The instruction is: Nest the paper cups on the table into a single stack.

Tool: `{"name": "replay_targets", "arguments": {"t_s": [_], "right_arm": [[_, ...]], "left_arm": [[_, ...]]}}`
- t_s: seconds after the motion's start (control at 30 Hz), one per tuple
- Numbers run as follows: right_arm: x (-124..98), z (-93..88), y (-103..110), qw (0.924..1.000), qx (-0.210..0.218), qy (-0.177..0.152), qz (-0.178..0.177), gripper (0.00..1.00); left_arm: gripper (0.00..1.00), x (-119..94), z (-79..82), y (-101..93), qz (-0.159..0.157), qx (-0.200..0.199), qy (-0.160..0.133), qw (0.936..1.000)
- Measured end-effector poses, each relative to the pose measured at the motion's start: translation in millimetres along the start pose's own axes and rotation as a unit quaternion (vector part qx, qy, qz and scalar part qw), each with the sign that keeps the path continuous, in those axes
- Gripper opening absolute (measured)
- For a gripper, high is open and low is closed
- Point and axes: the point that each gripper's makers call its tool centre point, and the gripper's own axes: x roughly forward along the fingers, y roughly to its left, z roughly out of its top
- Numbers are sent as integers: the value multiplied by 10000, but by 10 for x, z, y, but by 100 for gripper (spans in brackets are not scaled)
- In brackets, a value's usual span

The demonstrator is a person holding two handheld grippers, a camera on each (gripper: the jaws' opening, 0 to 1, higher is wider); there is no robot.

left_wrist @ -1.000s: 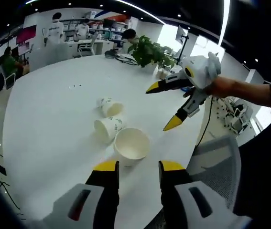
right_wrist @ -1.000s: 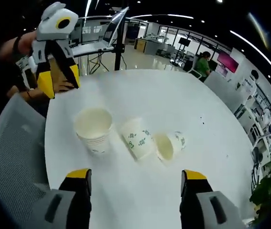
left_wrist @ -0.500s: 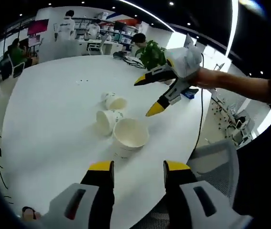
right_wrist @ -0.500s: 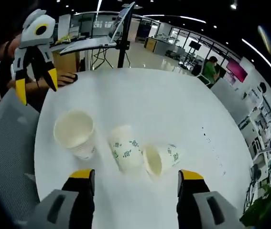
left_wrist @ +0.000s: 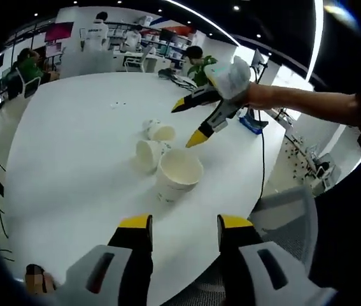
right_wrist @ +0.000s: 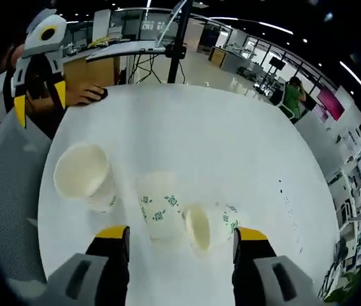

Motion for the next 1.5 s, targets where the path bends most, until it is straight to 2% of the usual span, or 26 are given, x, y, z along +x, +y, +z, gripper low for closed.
{"name": "replay_targets", "arguments": {"t_s": [0.23, 0.43, 0.57, 0.9, 1.1, 1.27, 1.5], "right_arm": [[85, 229, 107, 9991, -258, -115, 309, 65], [212, 291, 185, 9969, -489, -66, 616, 63], [314, 243, 191, 9946, -716, 84, 744, 57], [540, 107, 200, 9903, -854, 340, 1044, 58], [627, 83, 301, 9877, -895, 440, 1202, 57], [699, 64, 341, 9858, -991, 534, 1245, 55], [775, 36, 343, 9859, -912, 629, 1254, 49]], "left_arm": [[38, -20, -18, 49, 38, -64, -30, 10000], [38, -44, -25, 83, 69, -112, -50, 9999], [38, -50, -38, 92, 61, -181, -66, 9998], [37, -41, -55, 126, 56, -301, -92, 9995], [37, -58, -26, 122, 63, -350, -144, 9993], [38, -66, 5, 69, 28, -368, -224, 9991], [39, -48, 2, 148, 103, -391, -256, 9989]]}}
